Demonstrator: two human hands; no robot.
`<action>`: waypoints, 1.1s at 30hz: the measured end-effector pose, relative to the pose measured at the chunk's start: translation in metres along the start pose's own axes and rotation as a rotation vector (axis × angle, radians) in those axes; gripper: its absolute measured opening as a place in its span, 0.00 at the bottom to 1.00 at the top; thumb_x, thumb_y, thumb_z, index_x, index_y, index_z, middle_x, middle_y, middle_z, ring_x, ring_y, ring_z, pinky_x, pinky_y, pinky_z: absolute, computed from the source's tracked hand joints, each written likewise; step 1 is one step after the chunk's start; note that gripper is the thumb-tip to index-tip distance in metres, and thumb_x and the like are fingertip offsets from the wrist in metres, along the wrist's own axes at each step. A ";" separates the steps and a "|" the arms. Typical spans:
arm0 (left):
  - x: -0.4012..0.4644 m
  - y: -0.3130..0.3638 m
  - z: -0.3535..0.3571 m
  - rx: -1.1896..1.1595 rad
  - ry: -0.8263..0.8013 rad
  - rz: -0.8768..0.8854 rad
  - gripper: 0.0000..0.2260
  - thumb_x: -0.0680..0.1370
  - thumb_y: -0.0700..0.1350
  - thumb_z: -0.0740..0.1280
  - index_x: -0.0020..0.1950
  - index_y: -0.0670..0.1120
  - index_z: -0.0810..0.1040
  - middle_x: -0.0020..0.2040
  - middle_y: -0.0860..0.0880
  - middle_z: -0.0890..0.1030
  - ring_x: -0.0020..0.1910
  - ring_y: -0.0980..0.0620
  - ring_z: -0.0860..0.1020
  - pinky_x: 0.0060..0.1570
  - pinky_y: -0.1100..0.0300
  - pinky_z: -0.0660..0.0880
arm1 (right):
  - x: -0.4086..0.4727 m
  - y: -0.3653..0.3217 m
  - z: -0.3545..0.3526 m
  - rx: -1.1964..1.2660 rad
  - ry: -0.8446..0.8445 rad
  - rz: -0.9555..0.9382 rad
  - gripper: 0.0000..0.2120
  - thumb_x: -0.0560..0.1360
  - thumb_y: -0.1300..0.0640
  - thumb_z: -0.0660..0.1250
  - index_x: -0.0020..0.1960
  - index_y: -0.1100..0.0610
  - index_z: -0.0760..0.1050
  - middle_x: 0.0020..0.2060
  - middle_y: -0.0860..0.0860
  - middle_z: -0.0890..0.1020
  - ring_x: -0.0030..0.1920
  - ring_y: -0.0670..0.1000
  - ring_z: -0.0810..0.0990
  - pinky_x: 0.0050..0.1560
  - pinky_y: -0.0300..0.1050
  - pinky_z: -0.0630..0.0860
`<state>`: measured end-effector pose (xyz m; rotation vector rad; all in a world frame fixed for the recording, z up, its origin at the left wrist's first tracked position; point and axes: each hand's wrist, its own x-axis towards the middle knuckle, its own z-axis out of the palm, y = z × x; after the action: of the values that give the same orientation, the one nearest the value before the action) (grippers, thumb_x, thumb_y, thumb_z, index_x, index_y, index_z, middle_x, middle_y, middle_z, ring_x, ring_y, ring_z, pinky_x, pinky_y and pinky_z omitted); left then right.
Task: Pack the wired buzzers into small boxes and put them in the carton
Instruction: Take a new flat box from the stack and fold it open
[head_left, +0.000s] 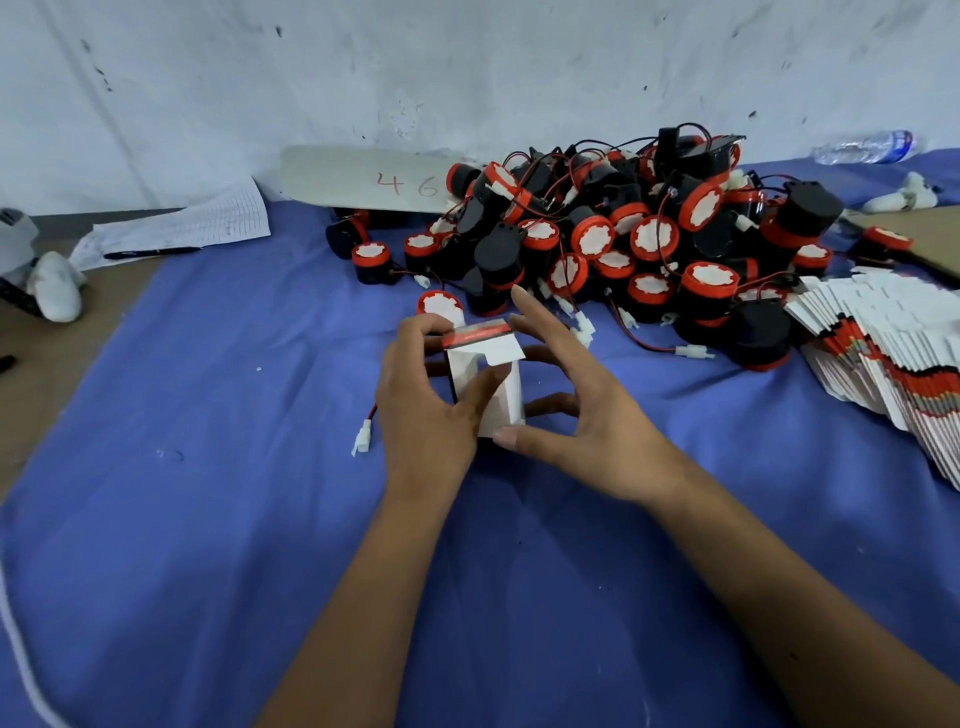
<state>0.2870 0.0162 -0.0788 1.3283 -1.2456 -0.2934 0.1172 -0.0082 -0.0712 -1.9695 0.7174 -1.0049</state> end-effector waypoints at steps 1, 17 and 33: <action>-0.001 0.000 0.001 0.013 -0.012 0.015 0.19 0.74 0.49 0.77 0.59 0.54 0.72 0.56 0.54 0.80 0.56 0.58 0.78 0.53 0.69 0.73 | 0.000 -0.001 0.000 0.019 -0.008 0.000 0.46 0.73 0.52 0.78 0.82 0.40 0.54 0.77 0.38 0.66 0.76 0.45 0.68 0.59 0.42 0.81; -0.001 0.010 -0.004 -0.135 -0.218 -0.097 0.18 0.78 0.58 0.66 0.62 0.50 0.72 0.60 0.53 0.79 0.60 0.49 0.79 0.58 0.42 0.79 | 0.003 -0.010 -0.011 0.272 0.104 0.098 0.20 0.83 0.53 0.59 0.73 0.56 0.74 0.66 0.48 0.81 0.67 0.52 0.79 0.62 0.49 0.79; -0.005 0.006 0.004 -0.356 -0.365 -0.171 0.23 0.84 0.39 0.64 0.76 0.59 0.68 0.60 0.67 0.79 0.59 0.54 0.82 0.52 0.48 0.85 | 0.005 -0.002 -0.013 0.057 0.229 0.023 0.18 0.79 0.45 0.68 0.68 0.47 0.77 0.63 0.42 0.78 0.67 0.48 0.76 0.52 0.39 0.77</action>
<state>0.2795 0.0195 -0.0772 1.1003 -1.3046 -0.8698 0.1092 -0.0163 -0.0626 -1.8116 0.8248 -1.2365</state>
